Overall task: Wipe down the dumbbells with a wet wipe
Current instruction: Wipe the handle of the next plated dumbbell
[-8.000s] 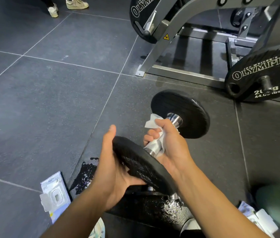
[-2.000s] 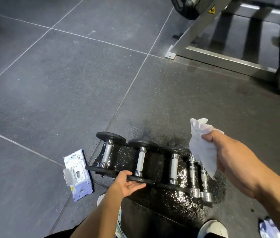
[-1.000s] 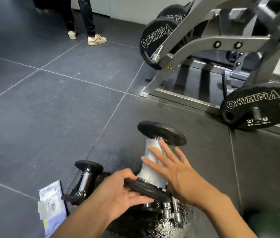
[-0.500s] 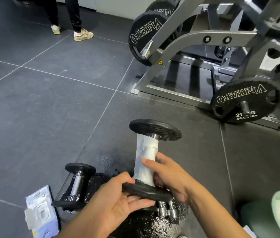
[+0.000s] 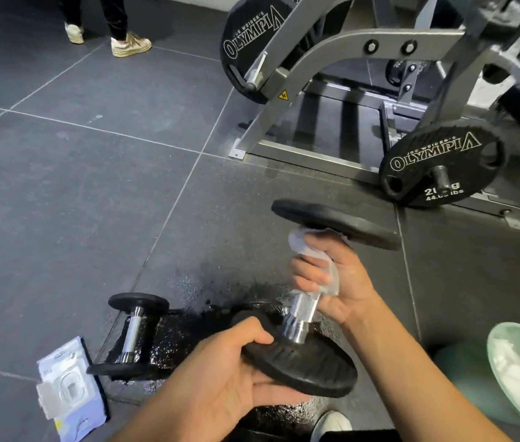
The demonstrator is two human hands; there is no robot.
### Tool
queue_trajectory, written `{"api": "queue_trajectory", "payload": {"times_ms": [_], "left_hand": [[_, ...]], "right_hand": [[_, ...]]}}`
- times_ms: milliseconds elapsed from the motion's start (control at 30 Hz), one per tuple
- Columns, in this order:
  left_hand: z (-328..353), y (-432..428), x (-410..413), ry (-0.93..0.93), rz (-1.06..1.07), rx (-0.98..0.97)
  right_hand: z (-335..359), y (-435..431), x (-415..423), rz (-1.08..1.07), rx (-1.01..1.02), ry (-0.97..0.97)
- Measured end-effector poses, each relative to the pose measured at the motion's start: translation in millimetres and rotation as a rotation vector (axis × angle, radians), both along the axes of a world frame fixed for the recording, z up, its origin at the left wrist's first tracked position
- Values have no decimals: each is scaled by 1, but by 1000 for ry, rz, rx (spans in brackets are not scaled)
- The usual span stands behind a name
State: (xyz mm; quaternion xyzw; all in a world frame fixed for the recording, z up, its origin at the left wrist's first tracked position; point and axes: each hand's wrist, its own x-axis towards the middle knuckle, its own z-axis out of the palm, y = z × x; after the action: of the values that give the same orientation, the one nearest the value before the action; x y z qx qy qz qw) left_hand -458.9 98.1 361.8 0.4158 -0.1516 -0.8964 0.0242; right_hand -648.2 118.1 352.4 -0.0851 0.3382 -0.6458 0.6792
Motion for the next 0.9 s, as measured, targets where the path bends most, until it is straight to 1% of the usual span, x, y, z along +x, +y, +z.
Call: {"api": "queue_trajectory", "payload": {"times_ms": [33, 100, 133, 167, 233, 333, 467, 567, 667, 700, 733, 767, 833, 900], "left_hand": [[1, 5, 0, -3, 27, -54], [4, 12, 0, -32, 73, -183], [6, 12, 1, -49, 88, -241], [7, 11, 0, -68, 94, -286], [9, 4, -2, -90, 90, -343], [13, -5, -1, -99, 94, -388], [16, -11, 1, -60, 94, -360], [14, -13, 1, -23, 83, -330], [14, -13, 1, -3, 87, -305], [13, -12, 0, -7, 93, -300], [13, -11, -1, -13, 101, -298], [13, -10, -1, -20, 103, -297], [14, -8, -3, -25, 77, -303], [13, -8, -3, -23, 27, -288]], "right_hand": [[1, -2, 4, -61, 37, 82], [-3, -9, 13, -256, 162, 244], [-4, -12, 19, -329, 203, 299], [-5, -14, 23, -356, 231, 340], [-8, -13, 30, -265, 252, 405], [-12, -5, 34, -87, 211, 495], [-10, 2, 31, 94, 135, 606], [-10, 8, 21, 226, 111, 772], [-9, 13, 16, 278, 138, 939], [-8, 14, 16, 272, 147, 962], [-6, 13, 19, 217, 154, 950], [-6, 11, 23, 121, 162, 888], [-6, 1, 28, -102, 216, 624], [0, -8, 24, -242, 226, 364]]}}
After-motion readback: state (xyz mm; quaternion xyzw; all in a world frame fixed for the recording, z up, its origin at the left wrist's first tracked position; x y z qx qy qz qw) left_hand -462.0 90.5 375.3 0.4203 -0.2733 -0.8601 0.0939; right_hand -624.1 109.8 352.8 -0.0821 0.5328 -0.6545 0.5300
